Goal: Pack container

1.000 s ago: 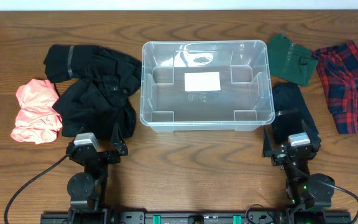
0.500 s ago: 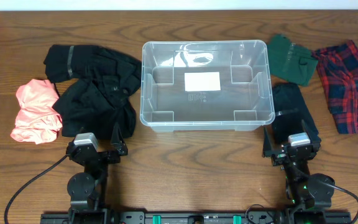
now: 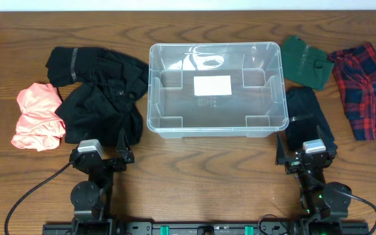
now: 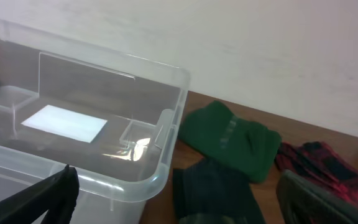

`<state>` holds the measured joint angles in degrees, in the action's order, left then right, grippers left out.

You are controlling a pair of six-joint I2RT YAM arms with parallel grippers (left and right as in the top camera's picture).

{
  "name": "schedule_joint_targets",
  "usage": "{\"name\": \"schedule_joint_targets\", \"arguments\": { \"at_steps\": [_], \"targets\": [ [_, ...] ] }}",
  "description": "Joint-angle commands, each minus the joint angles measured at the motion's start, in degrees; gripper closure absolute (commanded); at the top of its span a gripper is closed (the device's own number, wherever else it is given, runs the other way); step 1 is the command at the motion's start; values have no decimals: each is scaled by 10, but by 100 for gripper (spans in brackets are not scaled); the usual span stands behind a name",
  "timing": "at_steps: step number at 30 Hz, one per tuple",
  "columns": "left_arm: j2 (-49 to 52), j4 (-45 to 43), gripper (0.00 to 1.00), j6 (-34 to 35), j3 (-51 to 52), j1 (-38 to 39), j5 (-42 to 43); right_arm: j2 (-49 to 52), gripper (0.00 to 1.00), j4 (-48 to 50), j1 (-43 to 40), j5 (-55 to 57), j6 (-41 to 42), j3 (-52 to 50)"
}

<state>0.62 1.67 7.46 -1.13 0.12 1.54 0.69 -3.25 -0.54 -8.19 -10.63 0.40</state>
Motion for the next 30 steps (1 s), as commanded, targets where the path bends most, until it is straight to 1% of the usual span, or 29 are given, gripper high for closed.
{"name": "schedule_joint_targets", "arguments": {
  "at_steps": [1,16,20,25,30],
  "targets": [
    [-4,24,2,-3,9,2,-7,-3,1,-2,-7,-2,-4,-1],
    [-4,24,2,-4,9,2,-7,-3,1,-2,-7,-2,-4,-1],
    [-4,-12,2,-4,9,2,-11,-3,1,-2,-7,-2,-4,-1],
    [-4,-83,2,-7,8,2,-9,-3,1,-2,-7,-2,-4,-1],
    [8,-62,2,-6,-18,2,-5,-3,1,-2,-7,-2,-4,-1]
  ]
}}
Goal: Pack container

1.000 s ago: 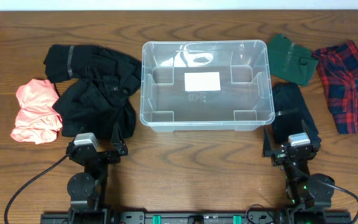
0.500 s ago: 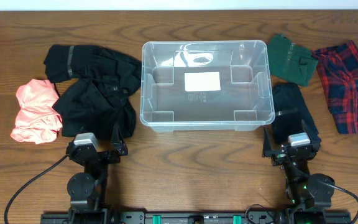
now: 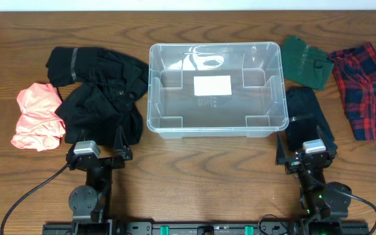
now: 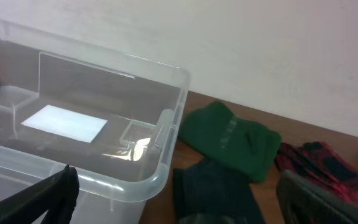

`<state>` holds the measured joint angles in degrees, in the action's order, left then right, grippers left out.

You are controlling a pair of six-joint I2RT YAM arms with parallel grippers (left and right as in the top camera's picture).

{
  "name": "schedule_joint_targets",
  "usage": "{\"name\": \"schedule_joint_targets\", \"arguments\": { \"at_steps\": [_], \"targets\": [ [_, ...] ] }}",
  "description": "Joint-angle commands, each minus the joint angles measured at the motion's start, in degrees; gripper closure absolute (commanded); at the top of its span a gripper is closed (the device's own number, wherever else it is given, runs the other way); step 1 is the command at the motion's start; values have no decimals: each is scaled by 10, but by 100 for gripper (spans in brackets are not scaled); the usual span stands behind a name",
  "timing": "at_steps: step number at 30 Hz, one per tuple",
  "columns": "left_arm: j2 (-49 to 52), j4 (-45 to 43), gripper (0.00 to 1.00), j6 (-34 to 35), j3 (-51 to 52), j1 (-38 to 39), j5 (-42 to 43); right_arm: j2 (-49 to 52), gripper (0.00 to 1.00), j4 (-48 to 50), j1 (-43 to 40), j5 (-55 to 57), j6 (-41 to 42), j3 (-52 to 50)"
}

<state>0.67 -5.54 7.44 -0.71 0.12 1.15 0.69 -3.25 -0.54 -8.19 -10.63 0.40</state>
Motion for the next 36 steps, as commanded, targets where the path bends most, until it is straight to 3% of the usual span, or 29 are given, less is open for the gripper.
{"name": "schedule_joint_targets", "arguments": {
  "at_steps": [1,8,13,17,22,25,29,36],
  "targets": [
    [15,19,2,-6,-32,2,-1,-3,1,-2,-7,-2,-4,-1],
    [169,112,2,-49,-168,2,-1,-3,1,-2,-7,-2,-4,-1],
    [369,205,2,-130,-315,2,-1,-3,1,-2,-7,-2,-4,-1],
    [549,348,2,-151,-483,-3,1,-3,1,-2,-7,-2,-4,-1],
    [740,525,2,-184,-709,-57,74,-3,1,-2,-7,-2,-4,-1],
    [816,556,2,-183,-794,-110,133,-3,1,-2,-7,-2,-4,-1],
    [860,549,2,-183,-818,-169,196,-3,1,-2,-7,-2,-4,-1],
    [892,603,2,-181,-808,-224,199,-3,1,-2,-7,-2,-4,-1]
  ]
}}
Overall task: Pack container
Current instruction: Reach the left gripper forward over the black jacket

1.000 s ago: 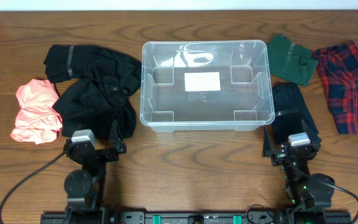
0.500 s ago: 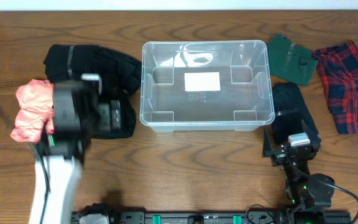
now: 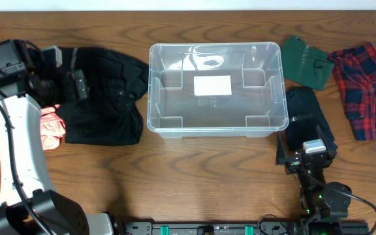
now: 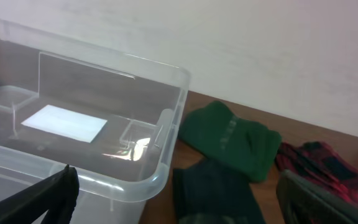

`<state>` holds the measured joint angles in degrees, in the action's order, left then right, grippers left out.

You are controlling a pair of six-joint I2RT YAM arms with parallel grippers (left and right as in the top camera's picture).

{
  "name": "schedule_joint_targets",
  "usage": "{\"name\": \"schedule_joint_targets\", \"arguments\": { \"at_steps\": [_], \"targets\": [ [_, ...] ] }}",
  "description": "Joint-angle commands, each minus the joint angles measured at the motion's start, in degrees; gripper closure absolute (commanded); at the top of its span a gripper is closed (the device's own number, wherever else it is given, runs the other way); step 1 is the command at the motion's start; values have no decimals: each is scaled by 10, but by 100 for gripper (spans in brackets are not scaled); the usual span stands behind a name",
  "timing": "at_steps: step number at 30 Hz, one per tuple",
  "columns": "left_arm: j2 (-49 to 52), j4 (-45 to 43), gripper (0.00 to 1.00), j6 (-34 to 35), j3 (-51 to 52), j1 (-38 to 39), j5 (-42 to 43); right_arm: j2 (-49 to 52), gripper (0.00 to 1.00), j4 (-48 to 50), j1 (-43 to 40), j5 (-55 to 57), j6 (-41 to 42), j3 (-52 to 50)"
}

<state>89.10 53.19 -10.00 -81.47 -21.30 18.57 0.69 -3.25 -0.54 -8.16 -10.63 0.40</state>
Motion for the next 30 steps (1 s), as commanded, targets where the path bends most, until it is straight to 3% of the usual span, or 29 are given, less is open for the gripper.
{"name": "schedule_joint_targets", "arguments": {
  "at_steps": [1,12,22,30],
  "targets": [
    [12,26,2,-7,3,-10,24,-3,1,-2,-7,-2,-4,-1],
    [16,24,2,-9,32,-10,-2,-3,1,-2,-7,-2,-4,-1],
    [30,-76,2,-111,48,-10,-33,-3,1,-2,-7,-2,-4,-1],
    [126,-80,2,-173,48,-10,-32,-3,1,-2,-7,-2,-4,-1]
  ]
}}
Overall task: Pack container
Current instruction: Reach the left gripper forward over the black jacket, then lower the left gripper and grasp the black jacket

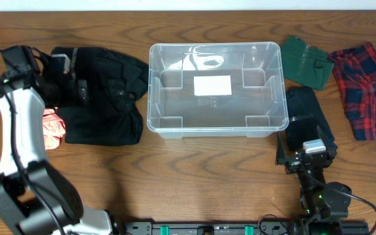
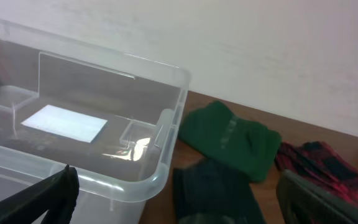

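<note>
An empty clear plastic container [image 1: 175, 124] stands mid-table, also showing in the right wrist view as the container [image 2: 157, 168]. Left of it lies a heap of black clothes [image 1: 109, 98]. My left gripper [image 1: 77, 88] is stretched out over the heap's left part; its dark fingers blend into the cloth, so the jaws are unreadable. A pink garment [image 1: 52, 128] is partly hidden under the left arm. My right gripper [image 1: 307, 155] rests open near the front edge, with nothing between its fingers [image 2: 55, 193].
Right of the container lie a green folded cloth [image 1: 307, 62], a dark folded cloth [image 1: 309, 114] and a red plaid shirt [image 1: 367, 88]. The same green cloth [image 2: 232, 140] and dark cloth [image 2: 210, 190] appear ahead of the right gripper.
The left arm's wrist has shifted slightly right and down over the black clothes. The right arm, container and other clothes have not moved.
Both grippers were parked open at the table's front edge. Then the left gripper had turned slightly leftward in place. Later the left arm was stretched to the far left over the black clothes, and it stays there now.
</note>
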`<state>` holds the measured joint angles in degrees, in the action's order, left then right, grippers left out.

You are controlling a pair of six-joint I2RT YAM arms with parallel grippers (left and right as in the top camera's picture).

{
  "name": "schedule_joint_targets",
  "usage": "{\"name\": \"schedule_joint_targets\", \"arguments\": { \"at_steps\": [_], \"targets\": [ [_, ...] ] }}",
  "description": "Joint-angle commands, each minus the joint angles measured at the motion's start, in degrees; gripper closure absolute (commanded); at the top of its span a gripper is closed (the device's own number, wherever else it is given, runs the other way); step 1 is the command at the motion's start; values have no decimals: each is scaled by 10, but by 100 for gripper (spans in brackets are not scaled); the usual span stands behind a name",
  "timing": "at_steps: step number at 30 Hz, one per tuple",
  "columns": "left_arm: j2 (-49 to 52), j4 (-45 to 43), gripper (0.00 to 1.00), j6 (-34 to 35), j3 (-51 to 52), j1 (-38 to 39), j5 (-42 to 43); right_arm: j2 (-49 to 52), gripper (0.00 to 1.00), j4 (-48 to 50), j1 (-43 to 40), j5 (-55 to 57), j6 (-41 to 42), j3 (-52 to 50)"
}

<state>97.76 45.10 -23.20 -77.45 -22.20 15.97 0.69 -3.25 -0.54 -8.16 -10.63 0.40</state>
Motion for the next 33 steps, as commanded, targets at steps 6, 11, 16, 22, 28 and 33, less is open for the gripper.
{"name": "schedule_joint_targets", "arguments": {
  "at_steps": [6,11,16,22,28,33],
  "targets": [
    [121,-5,2,-52,8,-1,-7,-3,1,-2,-7,-2,-4,-1],
    [177,-3,2,-53,8,-1,-6,-3,1,-2,-7,-2,-4,-1],
    [190,0,11,-53,7,-1,-6,-3,1,-2,-7,-2,-4,-1],
    [178,4,72,-50,-3,-1,20,-3,1,-2,-7,-2,-4,-1],
    [146,9,81,-50,-12,-1,31,-3,1,-2,-7,-2,-4,-1],
    [118,8,91,-50,-12,-1,107,-3,1,-2,-7,-2,-4,-1]
  ]
}}
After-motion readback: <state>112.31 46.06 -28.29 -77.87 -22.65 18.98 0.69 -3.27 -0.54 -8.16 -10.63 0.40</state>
